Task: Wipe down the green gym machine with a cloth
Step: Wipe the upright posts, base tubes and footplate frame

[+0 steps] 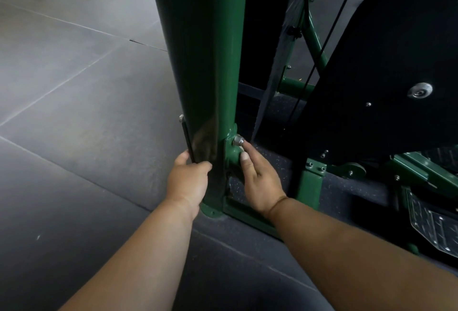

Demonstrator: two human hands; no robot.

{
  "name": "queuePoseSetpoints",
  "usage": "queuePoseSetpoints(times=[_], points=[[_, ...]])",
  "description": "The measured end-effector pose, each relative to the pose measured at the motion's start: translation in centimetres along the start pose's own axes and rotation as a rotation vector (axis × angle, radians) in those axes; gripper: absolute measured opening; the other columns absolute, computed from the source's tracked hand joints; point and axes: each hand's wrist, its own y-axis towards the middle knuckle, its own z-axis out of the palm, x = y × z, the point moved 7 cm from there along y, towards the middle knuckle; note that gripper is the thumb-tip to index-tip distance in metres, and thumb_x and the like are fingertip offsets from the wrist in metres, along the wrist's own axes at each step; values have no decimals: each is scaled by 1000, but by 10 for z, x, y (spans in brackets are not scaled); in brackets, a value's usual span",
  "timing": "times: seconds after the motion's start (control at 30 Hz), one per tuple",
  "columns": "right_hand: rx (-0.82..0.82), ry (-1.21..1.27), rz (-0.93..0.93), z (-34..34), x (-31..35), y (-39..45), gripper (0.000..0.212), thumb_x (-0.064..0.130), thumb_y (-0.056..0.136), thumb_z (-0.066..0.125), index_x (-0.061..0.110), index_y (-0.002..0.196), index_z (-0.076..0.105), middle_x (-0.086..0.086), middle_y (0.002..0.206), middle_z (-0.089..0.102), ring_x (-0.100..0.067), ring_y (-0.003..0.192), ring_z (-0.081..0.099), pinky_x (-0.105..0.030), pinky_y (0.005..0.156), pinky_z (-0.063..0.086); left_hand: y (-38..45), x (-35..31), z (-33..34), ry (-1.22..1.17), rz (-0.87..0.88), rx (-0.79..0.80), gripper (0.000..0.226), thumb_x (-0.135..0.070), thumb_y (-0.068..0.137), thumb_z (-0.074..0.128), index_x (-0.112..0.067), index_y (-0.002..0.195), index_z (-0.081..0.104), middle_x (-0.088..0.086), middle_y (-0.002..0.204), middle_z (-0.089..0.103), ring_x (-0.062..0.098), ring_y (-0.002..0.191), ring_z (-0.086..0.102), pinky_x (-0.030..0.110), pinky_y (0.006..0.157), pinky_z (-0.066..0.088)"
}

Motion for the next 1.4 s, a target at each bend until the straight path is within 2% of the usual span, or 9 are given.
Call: queuePoseSetpoints(times=[0.13, 0.33, 0.57, 0.67, 0.73, 0.97, 1.13, 1.27, 1.4], points=[[51, 215, 223, 1, -22, 7, 83, 98, 81, 28, 47, 135, 66, 24, 132, 67, -3, 130, 57, -40, 120, 39, 5, 1, 1, 197, 109, 19, 38, -22, 91, 77, -37, 122, 61, -17, 87, 79, 12, 92, 75, 33, 82, 58], [80, 525, 86, -5, 13, 13, 49, 53, 110, 32, 30, 139, 64, 10, 141, 66, -7, 137, 56, -37, 118, 40, 3, -16, -3, 472, 289, 54, 37, -30, 90, 82, -35, 122, 63, -21, 92, 75, 1, 87, 70, 19, 72, 53], [138, 272, 263, -3, -47, 11, 59, 64, 103, 40, 24, 136, 68, 8, 139, 67, -7, 136, 55, -40, 124, 34, 1, -26, -4, 632, 325, 36, 58, -38, 94, 78, -13, 143, 57, -22, 84, 61, 15, 88, 63, 27, 77, 47], [-55, 277, 131, -7, -28, -8, 34, 44, 107, 42, 47, 133, 64, 26, 131, 66, 2, 132, 55, -31, 118, 39, -1, -28, -5, 664, 334, 21, 66, -44, 93, 77, -14, 147, 54, -5, 107, 75, 21, 100, 70, 31, 79, 53], [-120, 85, -31, -6, -15, -21, 44, 39, 102, 47, 64, 138, 50, 43, 117, 59, -5, 121, 61, -35, 110, 45, -2, -29, -7, 653, 346, 17, 64, -45, 93, 78, -16, 146, 55, -5, 107, 75, 21, 100, 71, 33, 80, 57], [-317, -460, -570, -18, -17, -29, 48, 19, 99, 65, 10, 146, 57, -13, 124, 61, -35, 104, 62, -46, 88, 57, -7, -35, -9, 612, 339, 84, 35, -35, 95, 77, -26, 126, 64, -19, 82, 70, 13, 89, 71, 35, 84, 60], [-82, -1019, -1063, 31, -13, -48, 50, 18, 102, 49, 18, 152, 53, -7, 143, 55, -31, 118, 60, -42, 93, 48, 13, -30, -24, 590, 246, 210, 35, -14, 99, 63, -39, 123, 67, -21, 89, 77, -4, 89, 68, 13, 85, 51], [-93, -1271, -1162, 71, -4, -30, 46, 19, 102, 40, 13, 140, 65, -6, 141, 62, -26, 120, 53, -37, 96, 39, 16, -27, -22, 491, 184, 295, 44, -10, 90, 60, -37, 122, 74, -17, 96, 80, 8, 97, 75, 39, 102, 57], [-114, -1469, -1181, 116, -20, -6, 63, 11, 103, 18, 17, 129, 74, 0, 140, 68, -23, 135, 44, -46, 122, 21, 18, -28, -23, 412, 151, 256, 33, -23, 89, 53, -33, 111, 76, -19, 82, 75, 7, 80, 68, 34, 82, 53]])
